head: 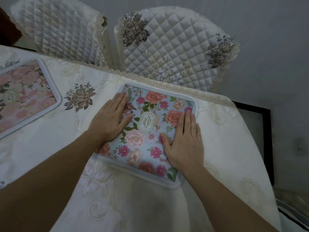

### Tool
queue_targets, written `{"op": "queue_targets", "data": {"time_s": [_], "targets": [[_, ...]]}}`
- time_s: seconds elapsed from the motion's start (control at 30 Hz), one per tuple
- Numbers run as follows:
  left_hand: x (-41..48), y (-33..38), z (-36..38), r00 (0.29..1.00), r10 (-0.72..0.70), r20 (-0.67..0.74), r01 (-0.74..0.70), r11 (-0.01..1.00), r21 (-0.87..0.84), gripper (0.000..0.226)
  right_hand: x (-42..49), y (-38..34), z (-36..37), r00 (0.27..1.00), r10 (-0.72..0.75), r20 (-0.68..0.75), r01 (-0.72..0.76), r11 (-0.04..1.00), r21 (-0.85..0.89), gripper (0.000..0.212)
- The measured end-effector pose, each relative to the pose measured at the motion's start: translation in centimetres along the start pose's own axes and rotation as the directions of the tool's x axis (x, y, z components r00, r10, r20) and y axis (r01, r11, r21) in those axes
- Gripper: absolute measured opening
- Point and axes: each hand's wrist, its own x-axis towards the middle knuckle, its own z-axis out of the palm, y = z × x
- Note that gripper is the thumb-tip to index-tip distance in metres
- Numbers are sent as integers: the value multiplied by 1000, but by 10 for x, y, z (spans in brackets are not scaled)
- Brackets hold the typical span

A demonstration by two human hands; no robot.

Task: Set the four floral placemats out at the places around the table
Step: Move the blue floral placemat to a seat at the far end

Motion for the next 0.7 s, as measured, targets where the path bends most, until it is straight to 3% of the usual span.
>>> {"op": "queue_targets", "data": {"time_s": [0.13, 0.27, 0.4, 0.53, 0.7], "targets": [[-17, 15, -3, 982, -188, -4, 188, 982, -2, 81, 1, 0, -6, 997, -16, 78, 16, 1000, -6, 93], [-59, 34, -9, 924, -381, -26, 375, 919, -124, 75, -3, 14, -33, 980, -83, 183, 102, 990, -97, 88], [-102, 61, -28, 920, -370, -126, 348, 923, -166, 64, -27, 26, -63, 980, -165, 115, 181, 971, -156, 79], [-138, 91, -47, 962, -249, -114, 240, 967, -88, 72, -62, 30, -87, 984, -159, 87, 174, 963, -207, 74], [-187, 123, -79, 963, -215, -160, 207, 976, -61, 71, -113, 18, -127, 984, -175, 9, 174, 966, -190, 73]]}}
